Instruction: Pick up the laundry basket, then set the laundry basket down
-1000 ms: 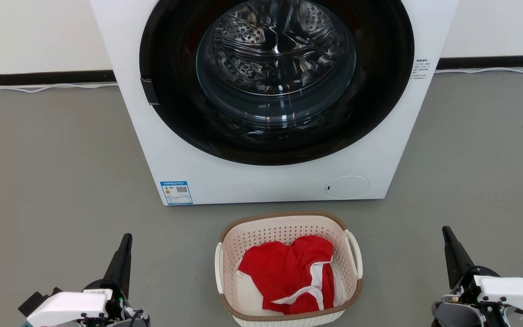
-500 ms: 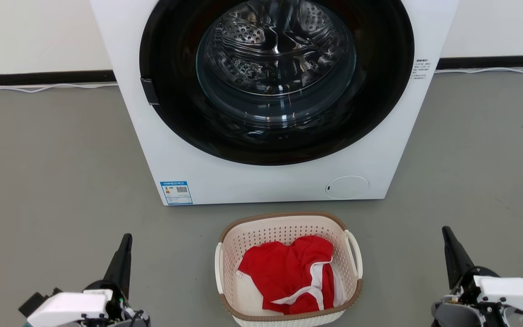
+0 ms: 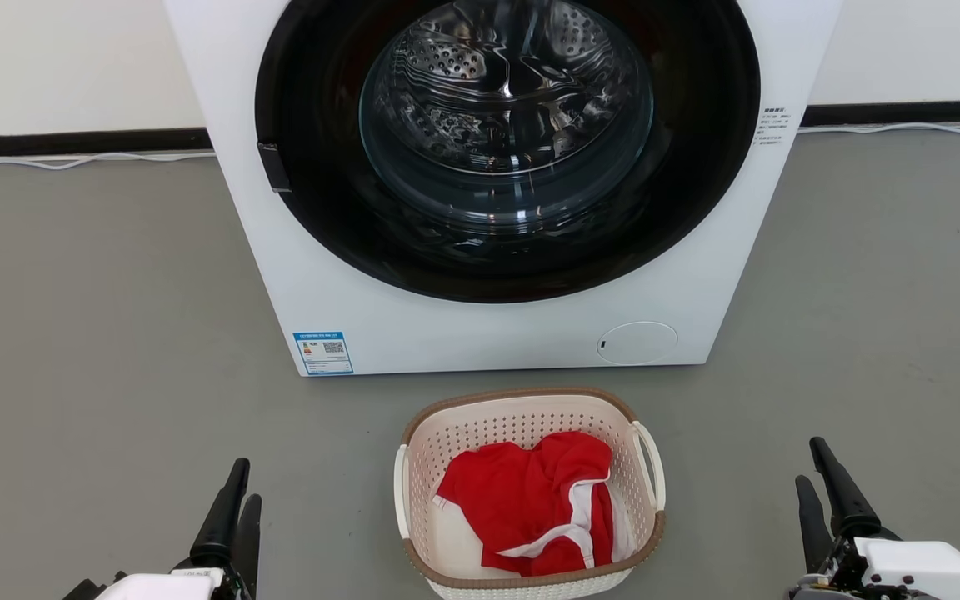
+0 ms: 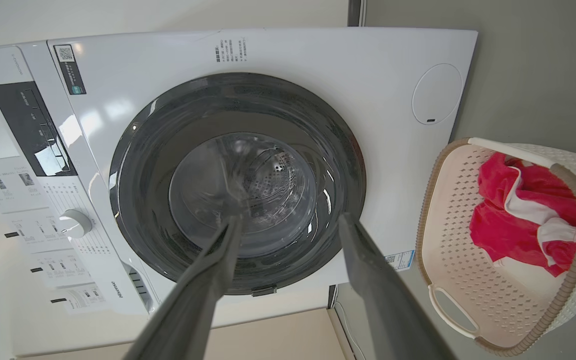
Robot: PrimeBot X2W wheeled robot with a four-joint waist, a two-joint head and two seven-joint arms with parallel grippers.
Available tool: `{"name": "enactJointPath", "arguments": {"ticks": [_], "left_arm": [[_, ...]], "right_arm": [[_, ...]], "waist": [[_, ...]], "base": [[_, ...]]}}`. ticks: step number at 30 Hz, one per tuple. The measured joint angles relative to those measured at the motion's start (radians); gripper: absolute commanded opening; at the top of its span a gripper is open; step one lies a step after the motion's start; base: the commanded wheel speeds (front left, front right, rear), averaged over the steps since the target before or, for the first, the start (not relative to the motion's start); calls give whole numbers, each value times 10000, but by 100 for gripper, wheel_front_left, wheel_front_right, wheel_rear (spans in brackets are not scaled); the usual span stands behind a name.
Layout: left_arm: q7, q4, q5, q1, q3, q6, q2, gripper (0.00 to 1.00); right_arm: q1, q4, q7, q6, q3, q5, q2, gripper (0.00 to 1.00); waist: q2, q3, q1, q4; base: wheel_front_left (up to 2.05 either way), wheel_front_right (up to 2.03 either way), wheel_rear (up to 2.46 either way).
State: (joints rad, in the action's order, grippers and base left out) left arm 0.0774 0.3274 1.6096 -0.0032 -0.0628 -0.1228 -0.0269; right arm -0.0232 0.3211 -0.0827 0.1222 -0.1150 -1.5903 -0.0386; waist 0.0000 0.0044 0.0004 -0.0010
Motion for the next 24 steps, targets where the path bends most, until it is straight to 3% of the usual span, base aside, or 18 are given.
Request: {"name": "enactJointPath", "arguments": {"ticks": [14,24], "left_arm": [[-384,148,-853,-19,151,0,-8,100],[-690,240,-2182,-35,159,0,-15,100]], "right_arm": [[0,-163,407,0,150,1298,-79,100],[-4,-255,685,0,192,2834,-167,100]], "waist": [[0,25,-1,-21],[0,30,-2,-43]], "base": [[0,0,0],[0,0,0]]}}
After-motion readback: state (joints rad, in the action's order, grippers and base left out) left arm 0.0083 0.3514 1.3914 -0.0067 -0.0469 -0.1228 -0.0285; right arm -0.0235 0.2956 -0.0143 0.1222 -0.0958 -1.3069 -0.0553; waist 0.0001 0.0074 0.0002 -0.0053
